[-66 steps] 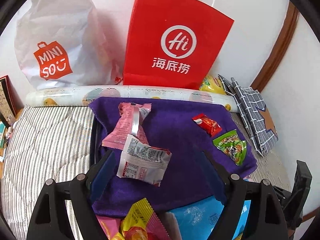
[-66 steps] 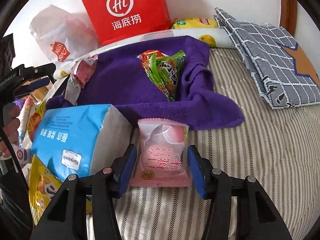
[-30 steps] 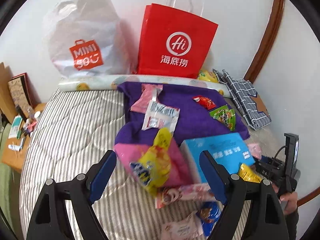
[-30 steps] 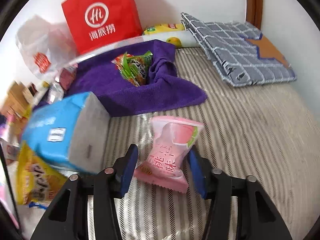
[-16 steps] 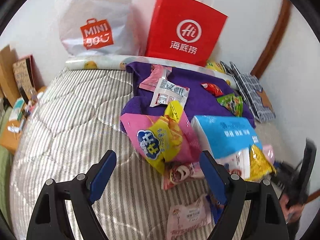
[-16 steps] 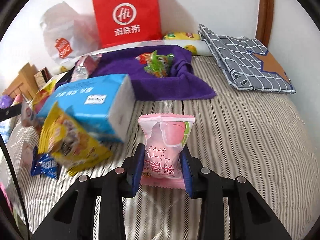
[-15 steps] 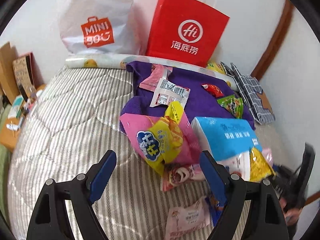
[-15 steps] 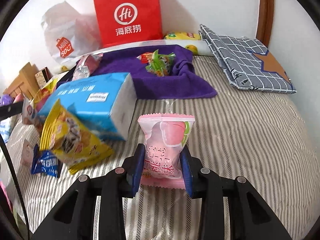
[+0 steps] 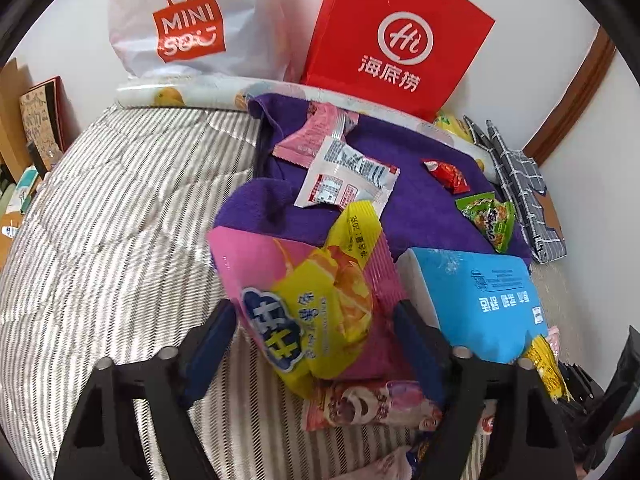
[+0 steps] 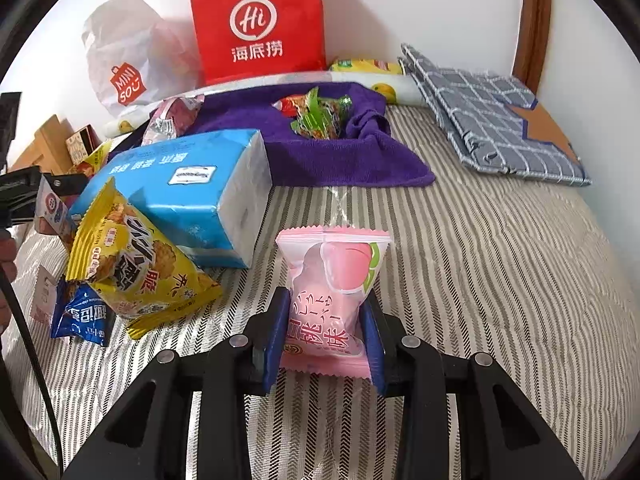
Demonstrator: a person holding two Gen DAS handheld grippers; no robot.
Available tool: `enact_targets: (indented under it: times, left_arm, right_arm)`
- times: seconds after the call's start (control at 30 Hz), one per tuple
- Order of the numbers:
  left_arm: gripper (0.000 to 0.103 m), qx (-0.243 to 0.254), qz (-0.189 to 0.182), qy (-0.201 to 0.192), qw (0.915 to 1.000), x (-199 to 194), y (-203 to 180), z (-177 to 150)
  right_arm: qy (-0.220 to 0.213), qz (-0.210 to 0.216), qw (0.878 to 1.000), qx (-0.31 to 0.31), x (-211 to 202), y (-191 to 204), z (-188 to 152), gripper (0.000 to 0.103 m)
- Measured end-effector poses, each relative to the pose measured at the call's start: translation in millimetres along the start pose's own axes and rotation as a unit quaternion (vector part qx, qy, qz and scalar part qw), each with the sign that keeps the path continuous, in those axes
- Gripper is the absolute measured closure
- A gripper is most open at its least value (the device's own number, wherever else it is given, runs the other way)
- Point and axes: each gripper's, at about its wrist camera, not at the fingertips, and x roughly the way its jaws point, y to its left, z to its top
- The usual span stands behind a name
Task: Organize snacks
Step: 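Lift the pink packet with right tool while left grasps the pink-yellow chip bag, then carry the pink packet and pink-yellow chip bag over the purple cloth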
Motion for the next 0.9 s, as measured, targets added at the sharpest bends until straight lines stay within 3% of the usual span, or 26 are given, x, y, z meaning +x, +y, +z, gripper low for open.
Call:
enact_targets:
  times: [0.17,0.23,0.57,0.9]
  left_arm:
    - [0.049,0.003,-0.009,-0.006,0.9999,-3.8,0.9,0.7]
    - [0.051,0.002,-0.015,-0.008,0.9999,-8.4,2.6,1.1]
    - [0.053,-0.007,-0.029,-0.040,0.9987,-45.0,11.6,-0.5]
    - [0.053,0.005,-0.049,-0.061,0.9969,-77.0,2.7,-11.8]
  right_arm:
    - [0.000,0.008,1.000,-0.003,-0.2,0.3,-1.1,0.067]
    - [-0.001,0.007,1.000,-0.001,0.0,0.0,-2.1,0.067]
    - [-0.009,-0.013,1.000,-0.004,-8.4,3.7,-3.1,0.068]
    - [-0.034,-0.010,0.999,0.009,-44.6,8.1,3.9,0.068]
